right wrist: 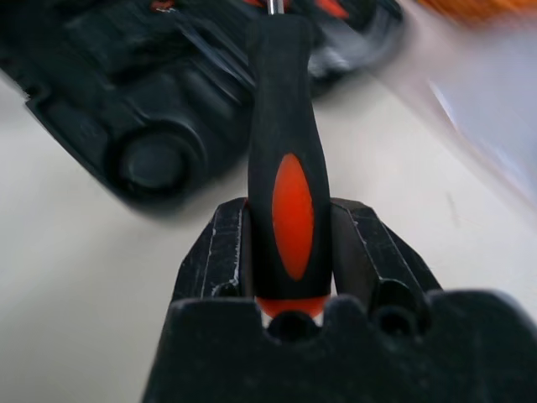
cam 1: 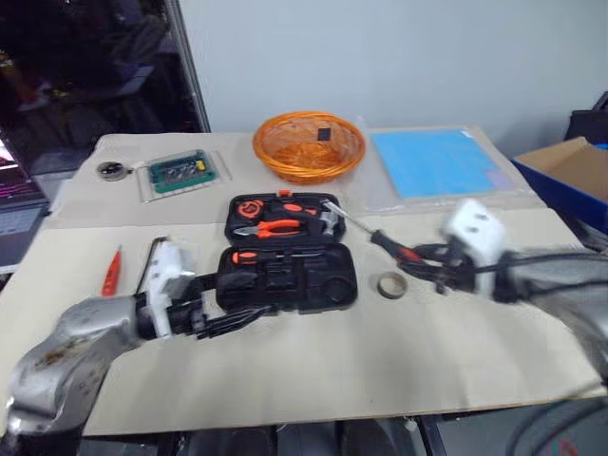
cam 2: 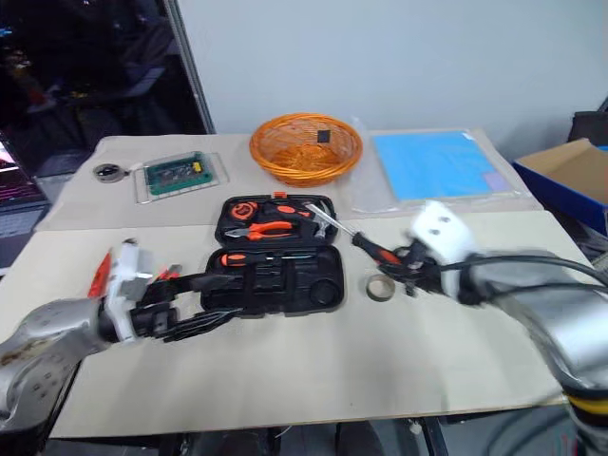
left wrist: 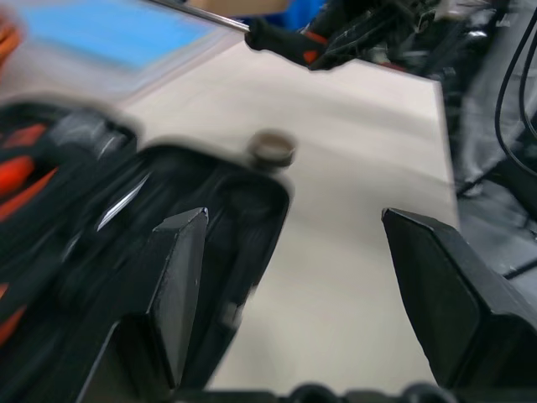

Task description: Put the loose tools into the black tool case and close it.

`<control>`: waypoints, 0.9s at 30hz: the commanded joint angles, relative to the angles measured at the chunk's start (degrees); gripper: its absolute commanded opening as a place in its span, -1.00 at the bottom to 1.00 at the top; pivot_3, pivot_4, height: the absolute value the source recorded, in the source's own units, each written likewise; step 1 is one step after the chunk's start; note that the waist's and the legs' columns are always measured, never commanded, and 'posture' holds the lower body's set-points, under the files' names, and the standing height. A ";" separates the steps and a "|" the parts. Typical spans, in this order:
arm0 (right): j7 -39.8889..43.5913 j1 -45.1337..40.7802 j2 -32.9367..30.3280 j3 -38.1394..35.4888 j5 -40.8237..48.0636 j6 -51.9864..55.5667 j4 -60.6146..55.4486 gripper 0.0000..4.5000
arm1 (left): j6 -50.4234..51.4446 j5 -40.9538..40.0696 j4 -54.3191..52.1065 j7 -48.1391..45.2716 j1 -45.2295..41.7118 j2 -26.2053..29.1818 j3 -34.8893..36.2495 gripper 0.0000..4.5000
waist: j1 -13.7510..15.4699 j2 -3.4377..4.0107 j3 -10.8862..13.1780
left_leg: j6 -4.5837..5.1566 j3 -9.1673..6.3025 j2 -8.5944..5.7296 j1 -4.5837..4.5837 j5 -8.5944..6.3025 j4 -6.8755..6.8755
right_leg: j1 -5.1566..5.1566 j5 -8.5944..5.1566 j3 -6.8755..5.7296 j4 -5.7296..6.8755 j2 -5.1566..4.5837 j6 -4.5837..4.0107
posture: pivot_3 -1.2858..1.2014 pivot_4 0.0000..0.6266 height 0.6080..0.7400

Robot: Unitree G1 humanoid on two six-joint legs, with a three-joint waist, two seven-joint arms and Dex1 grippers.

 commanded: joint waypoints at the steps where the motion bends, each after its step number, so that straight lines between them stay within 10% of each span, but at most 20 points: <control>1: 8.56 -7.55 4.74 9.83 -10.43 -13.21 14.16 -0.56 | -3.11 -2.04 -3.21 -1.58 5.74 0.88 6.98 0.58 | 0.63 -0.07 0.03 | 0.00 -0.12 -0.07 -0.13 0.00 -0.01 | 0.01 0.03 -0.09 -0.01 -0.03 -0.07 | 0.03 -0.52 1.00; 27: 18.31 -21.07 23.35 13.92 -26.12 -27.42 46.36 -0.56 | -2.68 -5.22 -6.97 2.75 11.70 3.34 10.36 0.58 | 1.72 -0.05 0.02 | -0.20 -0.19 -0.05 0.07 0.02 0.01 | 0.04 0.48 -0.19 0.16 0.02 -0.63 | 0.03 -0.52 1.00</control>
